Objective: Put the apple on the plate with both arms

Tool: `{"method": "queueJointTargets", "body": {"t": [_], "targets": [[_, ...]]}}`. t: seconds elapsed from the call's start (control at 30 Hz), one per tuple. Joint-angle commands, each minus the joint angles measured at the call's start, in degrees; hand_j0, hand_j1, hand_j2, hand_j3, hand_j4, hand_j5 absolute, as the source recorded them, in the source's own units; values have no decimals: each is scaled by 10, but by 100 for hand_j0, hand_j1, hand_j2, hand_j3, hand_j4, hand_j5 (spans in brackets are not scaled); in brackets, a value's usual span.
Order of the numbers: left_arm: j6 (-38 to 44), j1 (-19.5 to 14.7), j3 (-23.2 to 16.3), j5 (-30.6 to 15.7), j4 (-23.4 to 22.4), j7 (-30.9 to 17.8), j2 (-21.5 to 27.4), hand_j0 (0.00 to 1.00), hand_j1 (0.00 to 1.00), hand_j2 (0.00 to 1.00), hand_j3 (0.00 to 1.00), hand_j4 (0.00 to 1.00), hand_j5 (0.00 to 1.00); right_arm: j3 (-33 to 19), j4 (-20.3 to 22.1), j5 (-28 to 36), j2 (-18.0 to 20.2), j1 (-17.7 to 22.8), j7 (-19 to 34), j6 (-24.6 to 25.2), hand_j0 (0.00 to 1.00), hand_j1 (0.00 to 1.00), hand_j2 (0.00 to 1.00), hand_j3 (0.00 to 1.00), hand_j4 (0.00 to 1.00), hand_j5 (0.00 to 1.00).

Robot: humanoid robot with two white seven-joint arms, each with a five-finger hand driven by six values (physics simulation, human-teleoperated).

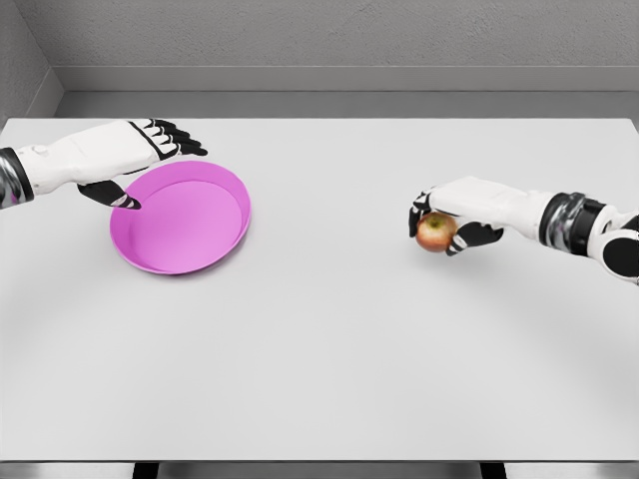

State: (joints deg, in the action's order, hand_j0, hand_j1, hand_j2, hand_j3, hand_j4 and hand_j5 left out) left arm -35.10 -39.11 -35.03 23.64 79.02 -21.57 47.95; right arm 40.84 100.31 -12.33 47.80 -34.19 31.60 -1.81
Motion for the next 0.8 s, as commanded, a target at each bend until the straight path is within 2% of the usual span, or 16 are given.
{"method": "queueJointTargets", "body": {"t": [0.0, 0.6, 0.77], "targets": [[1, 0, 0, -3, 1, 0, 1, 100, 100, 100, 100, 100, 100, 5, 1, 1, -11, -2, 0, -1, 46, 46, 46, 46, 46, 46], [1, -1, 1, -4, 0, 0, 4, 100, 100, 100, 100, 100, 100, 43, 1, 1, -97, -42, 7, -7, 46, 46, 46, 46, 46, 46], [1, 0, 1, -4, 0, 0, 4, 100, 100, 100, 100, 100, 100, 50, 1, 1, -104, -47, 8, -7, 46, 46, 46, 46, 46, 46]]}}
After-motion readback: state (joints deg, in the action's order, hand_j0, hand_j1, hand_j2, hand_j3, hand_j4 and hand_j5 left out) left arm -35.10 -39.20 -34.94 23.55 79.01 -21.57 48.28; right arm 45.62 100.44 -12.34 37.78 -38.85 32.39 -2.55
